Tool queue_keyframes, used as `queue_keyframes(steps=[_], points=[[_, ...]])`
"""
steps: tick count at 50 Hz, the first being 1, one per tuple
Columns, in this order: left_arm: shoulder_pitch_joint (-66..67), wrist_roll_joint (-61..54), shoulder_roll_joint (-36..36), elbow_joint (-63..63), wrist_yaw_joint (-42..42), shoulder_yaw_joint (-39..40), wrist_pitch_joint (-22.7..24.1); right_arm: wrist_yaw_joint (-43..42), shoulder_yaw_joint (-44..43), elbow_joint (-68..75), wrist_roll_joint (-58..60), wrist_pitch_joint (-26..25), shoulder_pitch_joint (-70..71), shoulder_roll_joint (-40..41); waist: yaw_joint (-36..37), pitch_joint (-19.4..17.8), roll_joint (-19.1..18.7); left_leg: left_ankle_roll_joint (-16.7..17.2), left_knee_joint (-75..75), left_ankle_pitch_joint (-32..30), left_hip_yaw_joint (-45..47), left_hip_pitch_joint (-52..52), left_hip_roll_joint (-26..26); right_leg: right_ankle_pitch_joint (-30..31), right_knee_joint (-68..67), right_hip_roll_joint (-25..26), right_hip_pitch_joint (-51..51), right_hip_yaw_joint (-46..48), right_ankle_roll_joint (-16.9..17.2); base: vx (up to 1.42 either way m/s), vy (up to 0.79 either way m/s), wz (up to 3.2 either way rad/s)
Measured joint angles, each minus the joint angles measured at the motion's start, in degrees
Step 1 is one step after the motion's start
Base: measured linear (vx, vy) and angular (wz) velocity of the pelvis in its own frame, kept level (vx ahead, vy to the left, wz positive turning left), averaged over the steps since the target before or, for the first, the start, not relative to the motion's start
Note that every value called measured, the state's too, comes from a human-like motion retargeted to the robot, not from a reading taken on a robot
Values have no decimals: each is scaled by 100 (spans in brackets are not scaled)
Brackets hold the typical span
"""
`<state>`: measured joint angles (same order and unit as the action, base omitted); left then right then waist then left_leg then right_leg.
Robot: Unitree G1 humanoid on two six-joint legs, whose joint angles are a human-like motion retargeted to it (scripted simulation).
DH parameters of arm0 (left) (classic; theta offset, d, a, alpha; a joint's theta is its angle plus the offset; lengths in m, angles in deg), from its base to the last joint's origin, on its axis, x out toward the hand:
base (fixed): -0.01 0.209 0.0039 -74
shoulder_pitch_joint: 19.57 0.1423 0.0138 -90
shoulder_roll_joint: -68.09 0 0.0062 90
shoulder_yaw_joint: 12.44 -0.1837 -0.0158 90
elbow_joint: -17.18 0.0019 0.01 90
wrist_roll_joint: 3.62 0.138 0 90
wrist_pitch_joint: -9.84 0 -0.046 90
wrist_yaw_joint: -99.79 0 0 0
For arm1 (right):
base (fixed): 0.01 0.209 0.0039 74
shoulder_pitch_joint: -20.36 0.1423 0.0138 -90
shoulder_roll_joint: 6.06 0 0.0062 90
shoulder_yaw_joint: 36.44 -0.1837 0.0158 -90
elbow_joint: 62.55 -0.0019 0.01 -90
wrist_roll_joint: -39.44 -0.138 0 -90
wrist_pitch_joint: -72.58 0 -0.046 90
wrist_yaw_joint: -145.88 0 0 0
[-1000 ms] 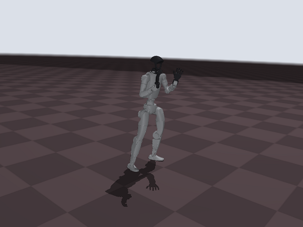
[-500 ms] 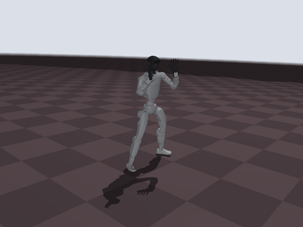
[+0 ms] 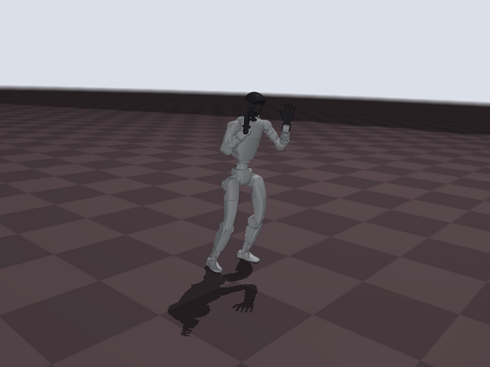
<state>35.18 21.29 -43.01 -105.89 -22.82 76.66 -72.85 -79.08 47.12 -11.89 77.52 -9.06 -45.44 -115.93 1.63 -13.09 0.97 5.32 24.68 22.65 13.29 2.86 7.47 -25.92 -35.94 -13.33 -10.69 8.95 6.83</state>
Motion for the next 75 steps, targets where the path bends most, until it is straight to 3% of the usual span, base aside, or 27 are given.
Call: queue_keyframes(steps=[3, 6, 9, 12, 15, 17, 20, 23, 25, 27, 29, 32, 35, 38, 40, 44, 48, 52, 55, 58, 60, 62, 64, 66, 70, 73, 75], points=[[-2448, -80, -806, 1500, -235, -1071, -420, 474, 839, 1099, -526, -442, 2109, -1303, 157, 451, -189, 327, -454, -304, -16, -123, 144, 334, 1249, -441, 332, 491, -271, 17, -29, 8], [-5990, -277, -1044, 4577, -213, -3605, -983, 426, 3120, 3516, -1362, -1005, 5595, -2036, 221, 866, -101, 568, -859, -548, -46, -224, 119, 1149, 2628, -608, 619, 246, -18, 15, -36, 24], [-8690, -826, -297, 8396, -601, -6008, -1120, -48, 5682, 7048, -2273, -1280, 8968, -1362, 152, 1143, 86, 652, -1039, -642, -108, -199, 87, 1692, 3243, -710, 723, -31, 416, 13, -42, 39], [-9906, -1561, 667, 11155, -1969, -7112, -801, 481, 7078, 10154, -3325, -1133, 10854, -410, 297, 1179, 216, 614, -1044, -682, -120, -135, 188, 1645, 3411, -660, 800, 128, 663, 10, -46, 17], [-10224, -2687, 782, 11560, -2654, -6984, -632, 1336, 7275, 11283, -4335, -928, 11459, -17, 401, 1167, 279, 461, -905, -820, -61, -70, 401, 1546, 3504, -466, 914, 313, 583, 10, -47, 15], [-10038, -3150, 383, 10543, -2175, -6463, -602, 1150, 7157, 10696, -4540, -847, 11394, -241, 364, 1152, 263, 294, -705, -972, 112, -11, 588, 1532, 3540, -323, 1034, 417, 438, 10, -44, 42], [-9019, -2626, -521, 7926, -1120, -5341, -627, 397, 6654, 8381, -3762, -844, 10677, -1164, 209, 1099, 187, 36, -357, -1099, 536, 67, 843, 1457, 3499, -153, 1256, 650, 283, 10, -39, 73], [-7069, -1323, -1319, 5053, -658, -3805, -780, 305, 5259, 5424, -2317, -970, 8966, -2311, -3, 973, 134, -22, -228, -882, 682, 89, 786, 1276, 3283, -60, 1406, 891, 207, 8, -30, 78], [-5153, -594, -1611, 3252, -700, -2329, -694, 583, 3722, 3567, -1454, -911, 7088, -2792, -143, 864, 74, 64, -323, -695, 504, 59, 563, 1135, 3085, 1, 1458, 987, 146, 6, -23, 54], [-3152, -148, -1444, 1793, -884, -907, -452, 990, 2027, 2029, -847, -651, 4851, -2640, -285, 797, 21, 149, -568, -622, 283, -22, 296, 1004, 2893, 68, 1471, 1036, 78, 5, -18, 33], [-2093, 20, -1198, 994, -1032, -263, -322, 1402, 1096, 1103, -572, -420, 3428, -2239, -378, 788, -13, 95, -826, -628, 228, -122, 145, 898, 2734, 137, 1452, 1068, -12, 4, -15, 20], [-2412, 22, -1355, 1063, -1210, -573, -596, 1974, 1179, 995, -546, -496, 3299, -2060, -401, 973, -95, -173, -1050, -678, 350, -256, 178, 819, 2575, 238, 1412, 1073, -194, 3, -12, 3], [-5126, -58, -1759, 3172, -1123, -2630, -1181, 1894, 2734, 2645, -511, -1047, 5376, -2257, -276, 1251, -138, -150, -1027, -753, 421, -282, 341, 848, 2547, 350, 1386, 1014, -285, 2, -8, -18], [-7853, -464, -984, 6611, -963, -5085, -1403, 945, 4922, 5753, -884, -1505, 7890, -1761, -122, 1474, -69, 51, -1078, -847, 527, -364, 376, 965, 2841, 422, 1528, 971, -176, 3, -3, -24], [-8876, -944, -233, 8835, -1364, -6190, -1336, 648, 5964, 7897, -1649, -1589, 9005, -1123, -40, 1608, 2, 83, -1204, -882, 645, -452, 325, 1027, 3110, 428, 1638, 936, -66, 3, 1, -28], [-9556, -2219, 653, 11291, -2834, -6950, -914, 1437, 6547, 10624, -3562, -1206, 9962, -119, 128, 1813, 139, 64, -1465, -864, 904, -582, 200, 1067, 3548, 399, 1712, 768, 95, 0, 3, -45], [-9415, -2659, 47, 10235, -2582, -6197, -802, 1233, 6228, 9707, -3736, -1022, 9879, -433, 272, 1838, 151, 87, -1542, -820, 1127, -640, 176, 1117, 3729, 403, 1662, 545, 40, -3, 3, -51], [-7930, -1681, -1381, 6682, -1463, -4702, -855, 723, 5129, 6227, -2089, -1205, 8650, -1622, 246, 1585, 45, 17, -1610, -804, 1178, -740, 166, 1144, 3672, 411, 1661, 464, -13, -5, 3, -14], [-5661, -823, -2183, 3900, -1290, -2792, -856, 1319, 3267, 3511, -980, -1126, 6702, -2393, 86, 1299, -27, -30, -1639, -776, 1087, -795, 158, 1065, 3510, 401, 1676, 507, -88, -5, 5, 21], [-2968, -333, -1993, 1791, -1589, -616, -587, 1902, 1205, 1514, -536, -759, 4294, -2489, -47, 1125, -74, -20, -1605, -732, 979, -767, 155, 987, 3419, 385, 1681, 579, -157, -4, 5, 25], [-2077, -189, -1706, 1060, -1639, -73, -465, 2115, 606, 833, -543, -610, 3439, -2378, -100, 1091, -88, -1, -1579, -724, 918, -713, 143, 980, 3438, 372, 1685, 632, -170, -3, 4, 22], [-2153, -102, -1713, 986, -1674, -335, -542, 2346, 719, 748, -625, -663, 3435, -2399, -95, 1193, -78, 28, -1580, -748, 882, -668, 124, 1007, 3483, 358, 1684, 666, -162, 0, 0, 0], [-3314, -40, -1928, 1768, -1739, -1335, -793, 2495, 1491, 1358, -678, -908, 4366, -2573, -31, 1360, -49, 74, -1565, -777, 873, -601, 126, 1054, 3515, 358, 1645, 676, -142, 0, 0, 0], [-5580, -100, -1836, 3753, -1625, -3210, -1049, 2156, 3226, 3049, -740, -1203, 6381, -2565, 68, 1503, 13, 121, -1564, -813, 900, -544, 134, 1104, 3515, 361, 1573, 661, -103, 0, 0, 0], [-8885, -925, -199, 8937, -1650, -6140, -1173, 1052, 6623, 7818, -1690, -1448, 9844, -1100, 182, 1642, 77, 137, -1613, -882, 987, -503, 130, 1177, 3486, 352, 1457, 635, 34, 0, 0, 0], [-9760, -2298, 936, 11614, -2883, -6848, -861, 1503, 7551, 10683, -2996, -1247, 10733, 117, 206, 1612, 126, 126, -1619, -899, 1032, -483, 124, 1210, 3484, 343, 1412, 628, 143, 0, 0, 0], [-10056, -3217, 1226, 12160, -3427, -6779, -812, 2027, 7596, 11658, -3845, -1141, 10986, 506, 227, 1571, 167, 127, -1627, -900, 1054, -486, 120, 1222, 3486, 339, 1401, 618, 177, 0, 0, 0]])
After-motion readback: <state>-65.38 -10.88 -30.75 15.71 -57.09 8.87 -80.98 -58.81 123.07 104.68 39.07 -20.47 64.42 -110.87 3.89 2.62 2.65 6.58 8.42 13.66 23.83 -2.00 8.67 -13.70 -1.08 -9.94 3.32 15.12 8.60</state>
